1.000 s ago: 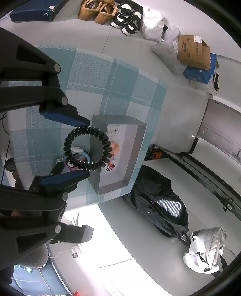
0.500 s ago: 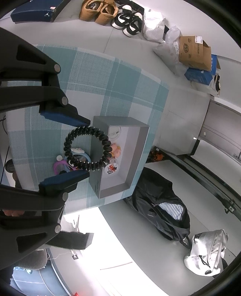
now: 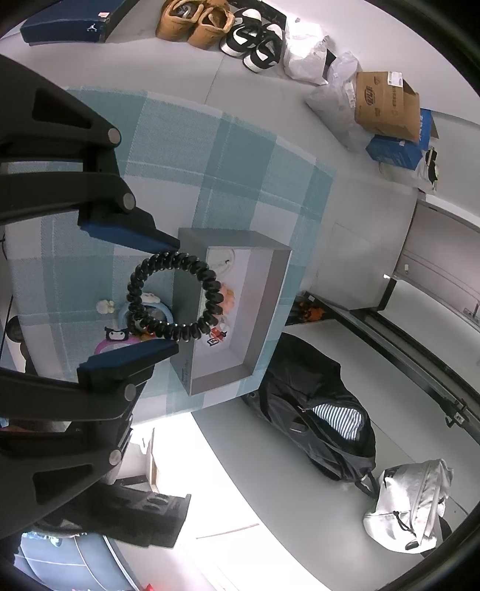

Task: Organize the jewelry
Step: 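Carry the bracelet and pink bangle over the grey box with both grippers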

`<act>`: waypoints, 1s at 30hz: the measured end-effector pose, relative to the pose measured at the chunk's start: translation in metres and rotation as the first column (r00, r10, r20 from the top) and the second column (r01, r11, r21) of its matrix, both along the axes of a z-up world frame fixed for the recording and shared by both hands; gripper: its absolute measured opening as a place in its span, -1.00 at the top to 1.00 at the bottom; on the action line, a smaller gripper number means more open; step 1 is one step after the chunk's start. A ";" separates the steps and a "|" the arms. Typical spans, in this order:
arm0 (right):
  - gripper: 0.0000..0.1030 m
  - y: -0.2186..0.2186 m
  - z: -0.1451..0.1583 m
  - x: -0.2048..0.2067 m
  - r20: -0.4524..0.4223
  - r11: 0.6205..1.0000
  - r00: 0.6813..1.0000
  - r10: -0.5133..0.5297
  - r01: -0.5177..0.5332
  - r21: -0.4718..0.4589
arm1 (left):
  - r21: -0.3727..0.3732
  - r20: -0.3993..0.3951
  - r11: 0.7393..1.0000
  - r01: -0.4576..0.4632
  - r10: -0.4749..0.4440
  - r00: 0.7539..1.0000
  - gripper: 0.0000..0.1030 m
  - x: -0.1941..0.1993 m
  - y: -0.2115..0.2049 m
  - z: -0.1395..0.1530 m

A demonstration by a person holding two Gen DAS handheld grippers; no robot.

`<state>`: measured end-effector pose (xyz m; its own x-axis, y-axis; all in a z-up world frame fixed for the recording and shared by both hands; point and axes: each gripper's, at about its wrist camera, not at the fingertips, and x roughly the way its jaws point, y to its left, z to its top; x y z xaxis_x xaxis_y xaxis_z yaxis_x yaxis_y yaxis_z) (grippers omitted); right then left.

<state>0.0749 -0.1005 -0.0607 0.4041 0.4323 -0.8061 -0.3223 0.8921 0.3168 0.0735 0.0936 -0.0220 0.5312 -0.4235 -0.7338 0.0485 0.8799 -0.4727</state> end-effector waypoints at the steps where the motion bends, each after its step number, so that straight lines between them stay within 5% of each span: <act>1: 0.79 0.000 0.002 0.000 0.002 1.000 1.000 -0.001 0.001 0.007 | 0.002 0.000 1.000 0.000 0.000 1.000 0.18 0.000 0.000 0.000; 13: 0.80 -0.009 0.035 0.021 0.071 0.991 0.997 -0.037 0.028 0.131 | 0.025 0.018 1.000 0.005 -0.005 1.000 0.18 0.010 -0.008 0.004; 30: 0.79 -0.023 0.036 0.068 0.029 0.970 0.992 -0.120 0.111 0.218 | 0.079 0.007 0.997 0.018 -0.019 1.000 0.18 0.044 -0.027 0.001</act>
<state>0.1433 -0.1236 -0.0249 0.4927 0.5426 -0.6803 -0.2378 0.8360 0.4945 0.1176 0.0668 -0.0207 0.5293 -0.3742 -0.7615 0.0682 0.9133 -0.4014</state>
